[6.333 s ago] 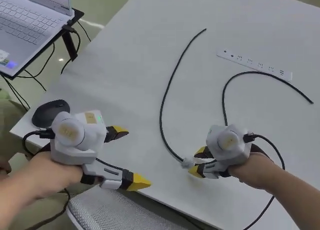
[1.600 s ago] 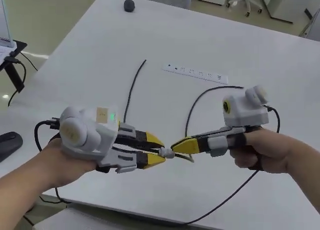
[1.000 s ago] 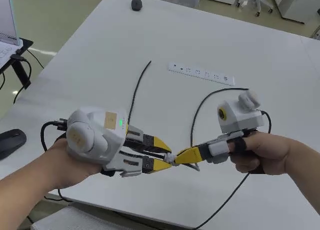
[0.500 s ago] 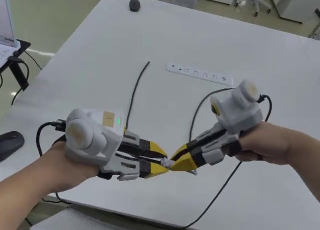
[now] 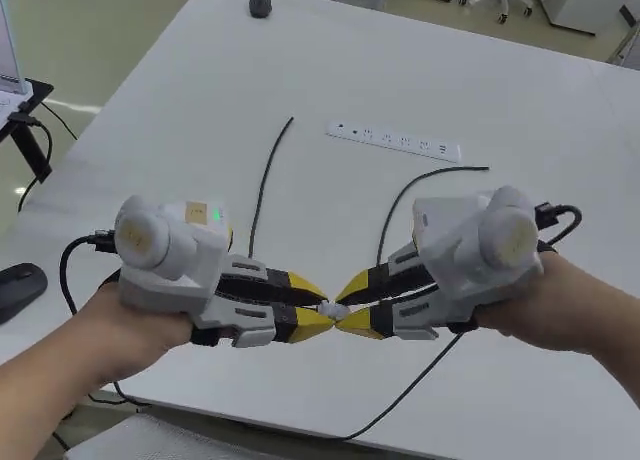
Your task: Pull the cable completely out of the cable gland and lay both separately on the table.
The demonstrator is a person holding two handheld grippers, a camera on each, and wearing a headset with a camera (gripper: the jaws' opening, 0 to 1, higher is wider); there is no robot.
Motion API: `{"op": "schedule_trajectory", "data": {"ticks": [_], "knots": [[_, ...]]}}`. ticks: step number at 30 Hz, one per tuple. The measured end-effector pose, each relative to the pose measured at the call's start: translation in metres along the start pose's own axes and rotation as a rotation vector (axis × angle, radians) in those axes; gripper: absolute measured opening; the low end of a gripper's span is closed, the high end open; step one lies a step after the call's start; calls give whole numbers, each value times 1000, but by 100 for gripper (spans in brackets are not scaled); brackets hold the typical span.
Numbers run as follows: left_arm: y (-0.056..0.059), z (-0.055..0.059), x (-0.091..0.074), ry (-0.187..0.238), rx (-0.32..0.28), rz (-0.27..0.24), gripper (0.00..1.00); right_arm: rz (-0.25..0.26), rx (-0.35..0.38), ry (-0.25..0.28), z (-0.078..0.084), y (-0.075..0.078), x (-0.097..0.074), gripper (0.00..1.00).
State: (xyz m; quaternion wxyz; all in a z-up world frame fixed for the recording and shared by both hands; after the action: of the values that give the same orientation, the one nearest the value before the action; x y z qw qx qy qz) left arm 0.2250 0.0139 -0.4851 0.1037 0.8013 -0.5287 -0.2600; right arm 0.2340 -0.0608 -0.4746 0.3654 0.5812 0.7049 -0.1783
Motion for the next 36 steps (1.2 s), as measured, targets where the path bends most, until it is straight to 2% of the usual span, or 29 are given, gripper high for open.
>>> {"op": "schedule_trajectory", "data": {"ticks": [1,3,4,10,12,13,15,17,19,20,22,23,24,25,26,28,30,32,34,36], "knots": [[-2,-1,-1,5,9,-1,15,39,-44,-1,-1,1,0,6],[-1,-2,-2,8,-5,2,15,69,-63,-2,-3,-1,-1,7],[-1,-3,-3,11,-21,3,15,77,-61,-1,-4,-2,-1,7],[1,-3,-4,19,-7,17,15,105,-85,7,-5,-3,-4,7],[3,-3,-2,20,42,20,15,105,-82,10,-4,-3,-4,8],[3,-3,-2,20,41,19,15,105,-81,12,-4,-3,-5,8],[3,-3,-1,14,47,21,15,100,-58,20,-3,-3,-5,8],[4,-4,-1,14,79,21,15,97,3,27,-1,-2,-7,9],[5,-5,0,11,106,22,15,80,85,76,0,1,-9,14],[4,-6,0,11,113,21,15,76,116,80,2,3,-11,16],[4,-7,0,15,127,18,15,-6,238,137,7,3,-15,17],[4,-8,0,19,137,17,15,-40,347,181,11,7,-18,17],[4,-9,0,22,145,18,15,-52,415,218,13,12,-20,17],[5,-9,0,21,150,18,15,-127,550,278,17,14,-23,18],[5,-10,0,23,167,16,15,-161,627,314,18,16,-24,17],[7,-11,1,24,197,19,15,-253,811,450,20,28,-26,14],[8,-12,2,22,218,18,15,-405,990,505,21,29,-27,18],[9,-12,2,23,235,17,15,-495,1012,506,25,26,-23,22],[9,-13,3,22,238,19,15,-530,1021,459,29,23,-16,20],[10,-14,3,26,262,20,15,-557,1025,455,28,22,-12,18]]}}
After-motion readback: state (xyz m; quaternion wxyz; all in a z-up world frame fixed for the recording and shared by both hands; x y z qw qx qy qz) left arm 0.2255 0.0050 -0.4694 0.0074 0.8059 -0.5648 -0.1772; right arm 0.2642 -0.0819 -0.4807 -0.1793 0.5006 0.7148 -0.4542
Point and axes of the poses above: the centre of the closed fingertips' face, and the gripper's own axes: x roughly forward along the fingers, y roughly to its right, z roughly out of its underside, the point moved 5 cm from there along -x, roughly backward along the fingers, and after that the axes turned 7 degrees about -x, right-handed, at the moved point
